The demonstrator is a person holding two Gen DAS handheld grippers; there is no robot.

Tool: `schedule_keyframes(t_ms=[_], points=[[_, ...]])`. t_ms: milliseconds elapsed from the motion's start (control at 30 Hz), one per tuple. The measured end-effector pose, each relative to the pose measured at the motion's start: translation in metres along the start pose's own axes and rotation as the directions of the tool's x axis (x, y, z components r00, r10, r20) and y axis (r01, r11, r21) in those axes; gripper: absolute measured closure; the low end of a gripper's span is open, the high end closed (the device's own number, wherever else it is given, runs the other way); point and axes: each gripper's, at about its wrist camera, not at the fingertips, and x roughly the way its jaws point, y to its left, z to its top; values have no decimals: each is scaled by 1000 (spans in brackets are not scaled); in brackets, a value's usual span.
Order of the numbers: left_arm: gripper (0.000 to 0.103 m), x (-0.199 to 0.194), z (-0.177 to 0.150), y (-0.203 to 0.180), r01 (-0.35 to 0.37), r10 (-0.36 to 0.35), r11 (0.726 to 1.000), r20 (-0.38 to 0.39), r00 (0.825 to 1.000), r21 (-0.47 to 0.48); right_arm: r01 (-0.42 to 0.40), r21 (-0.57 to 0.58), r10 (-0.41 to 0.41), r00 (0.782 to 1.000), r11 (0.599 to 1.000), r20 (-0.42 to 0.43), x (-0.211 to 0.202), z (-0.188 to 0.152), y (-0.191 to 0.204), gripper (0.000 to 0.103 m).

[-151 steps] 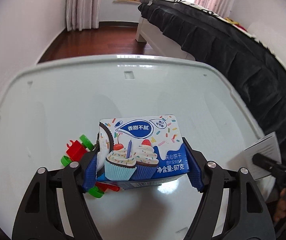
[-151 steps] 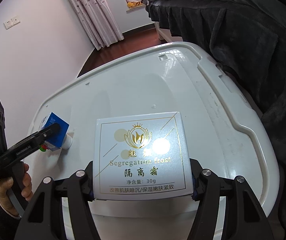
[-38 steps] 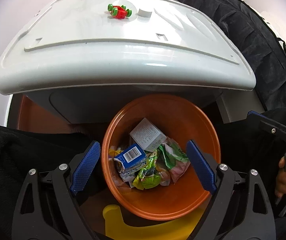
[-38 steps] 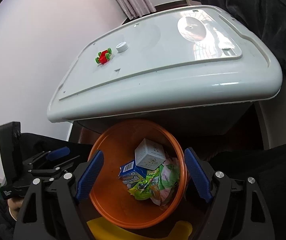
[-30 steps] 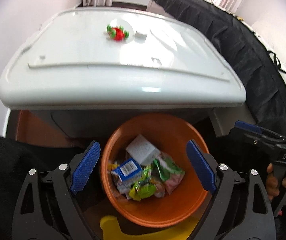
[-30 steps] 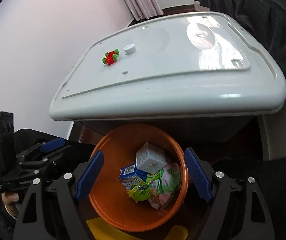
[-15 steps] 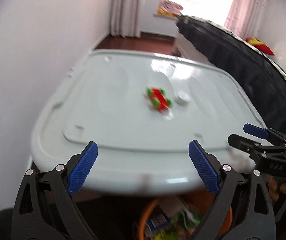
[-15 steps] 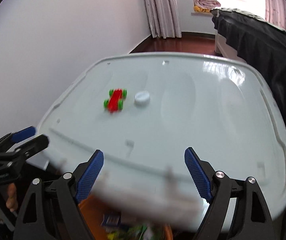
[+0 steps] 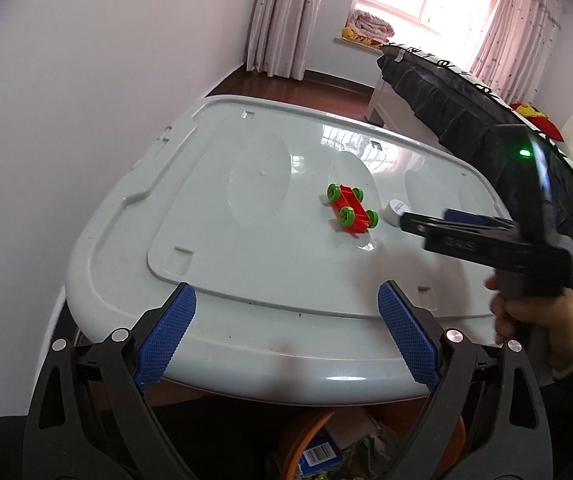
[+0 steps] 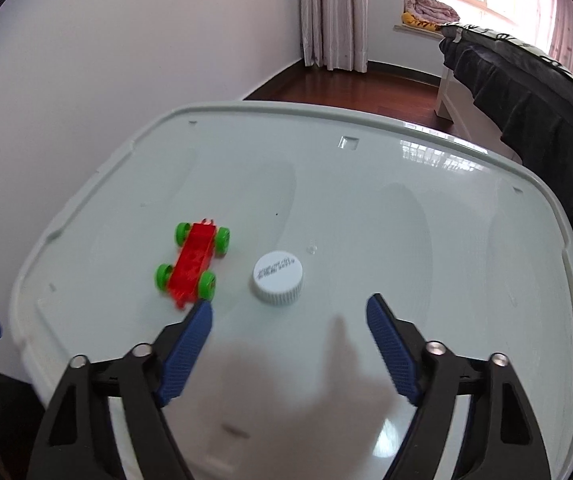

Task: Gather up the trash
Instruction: 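Grasp the white bottle cap from the table with the right gripper, then grasp the red toy car with the left gripper while the right gripper holds the cap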

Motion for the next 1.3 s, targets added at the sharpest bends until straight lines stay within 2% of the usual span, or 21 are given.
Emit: schedule_keyframes(t_ms=[67, 300, 600, 700, 900, 1067, 1167, 1300], points=[[13, 0, 0, 1, 7, -7, 1000, -3, 1000, -6, 22, -6, -22, 1000, 1000, -13, 8, 3, 2, 34], [13, -1, 1, 5, 31, -31, 999, 5, 999, -43, 26, 7, -26, 999, 1000, -36, 26, 6, 5, 45], [13, 0, 2, 2, 36, -36, 999, 4, 999, -34, 60, 20, -59, 997, 998, -44, 35, 12, 14, 59], [13, 1, 1, 3, 39, -39, 998, -2, 999, -39, 57, 34, -55, 998, 998, -42, 33, 11, 17, 72], [13, 1, 0, 5, 35, -35, 998, -5, 999, -49, 78, 60, -75, 996, 995, -40, 33, 10, 22, 72], [13, 5, -2, 2, 8, -9, 1000, -22, 1000, -28, 45, 80, -42, 998, 996, -37, 27, 6, 16, 72], [13, 7, -3, 1, 0, -1, 1000, -26, 1000, -22, 22, 107, -19, 999, 994, -32, 14, -1, 3, 72], [13, 14, -1, -9, -7, 7, 1000, -44, 999, 8, 21, 83, -21, 1000, 996, -9, -18, -11, -16, 72]])
